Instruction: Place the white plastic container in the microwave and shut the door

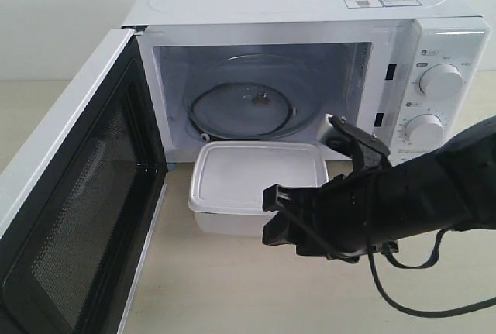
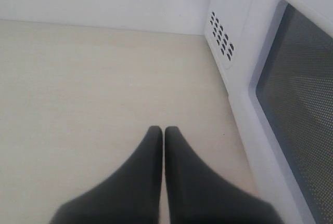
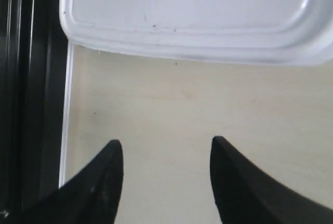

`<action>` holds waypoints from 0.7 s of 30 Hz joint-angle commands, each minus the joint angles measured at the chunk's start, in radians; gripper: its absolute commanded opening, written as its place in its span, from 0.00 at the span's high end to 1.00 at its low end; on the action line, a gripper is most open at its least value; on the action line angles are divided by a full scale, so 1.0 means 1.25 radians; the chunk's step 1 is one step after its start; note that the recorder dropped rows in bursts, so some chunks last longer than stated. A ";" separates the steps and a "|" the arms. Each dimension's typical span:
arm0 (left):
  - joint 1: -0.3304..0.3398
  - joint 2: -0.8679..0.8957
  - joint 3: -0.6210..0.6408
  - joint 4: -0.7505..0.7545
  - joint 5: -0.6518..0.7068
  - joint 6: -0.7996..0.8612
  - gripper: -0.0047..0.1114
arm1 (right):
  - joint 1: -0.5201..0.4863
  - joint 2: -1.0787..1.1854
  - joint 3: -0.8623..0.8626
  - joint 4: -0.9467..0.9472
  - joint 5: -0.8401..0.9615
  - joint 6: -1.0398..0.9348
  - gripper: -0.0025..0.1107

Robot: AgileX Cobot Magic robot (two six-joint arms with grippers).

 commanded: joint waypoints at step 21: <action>0.002 -0.002 0.003 -0.005 -0.002 0.001 0.93 | -0.007 0.078 -0.052 0.211 -0.065 -0.078 0.54</action>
